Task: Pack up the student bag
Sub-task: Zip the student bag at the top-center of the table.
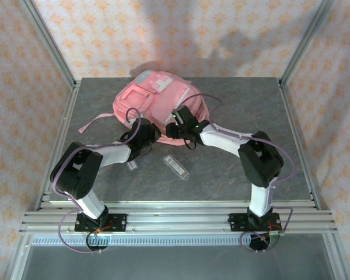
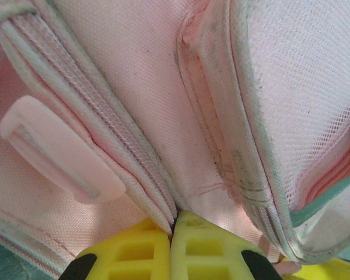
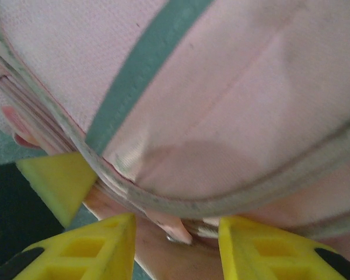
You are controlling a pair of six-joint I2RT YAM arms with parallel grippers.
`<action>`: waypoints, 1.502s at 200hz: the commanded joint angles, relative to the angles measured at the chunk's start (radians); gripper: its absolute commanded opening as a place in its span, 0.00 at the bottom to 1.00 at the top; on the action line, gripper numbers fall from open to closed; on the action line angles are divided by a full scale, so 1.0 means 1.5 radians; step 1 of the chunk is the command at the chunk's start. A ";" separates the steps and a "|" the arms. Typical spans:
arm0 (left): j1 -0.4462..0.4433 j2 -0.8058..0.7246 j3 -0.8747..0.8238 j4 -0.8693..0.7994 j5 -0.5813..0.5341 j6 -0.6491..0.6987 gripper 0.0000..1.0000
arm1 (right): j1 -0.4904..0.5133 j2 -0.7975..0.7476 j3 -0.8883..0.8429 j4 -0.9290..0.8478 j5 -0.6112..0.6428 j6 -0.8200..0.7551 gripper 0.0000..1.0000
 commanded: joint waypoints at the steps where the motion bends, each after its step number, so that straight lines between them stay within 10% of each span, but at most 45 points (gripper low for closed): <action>1: 0.002 -0.024 -0.011 0.036 0.007 -0.003 0.00 | 0.006 0.024 0.041 -0.005 0.048 -0.002 0.40; 62: 0.003 -0.023 -0.009 0.035 0.001 -0.005 0.00 | 0.009 0.043 0.042 -0.008 0.081 0.011 0.00; 187: 0.054 -0.053 -0.042 0.018 -0.012 -0.015 0.00 | -0.051 -0.199 -0.274 0.207 0.213 0.076 0.00; 300: 0.155 -0.140 -0.020 -0.104 0.013 0.097 0.00 | 0.021 -0.242 -0.353 0.408 -0.027 -0.006 0.00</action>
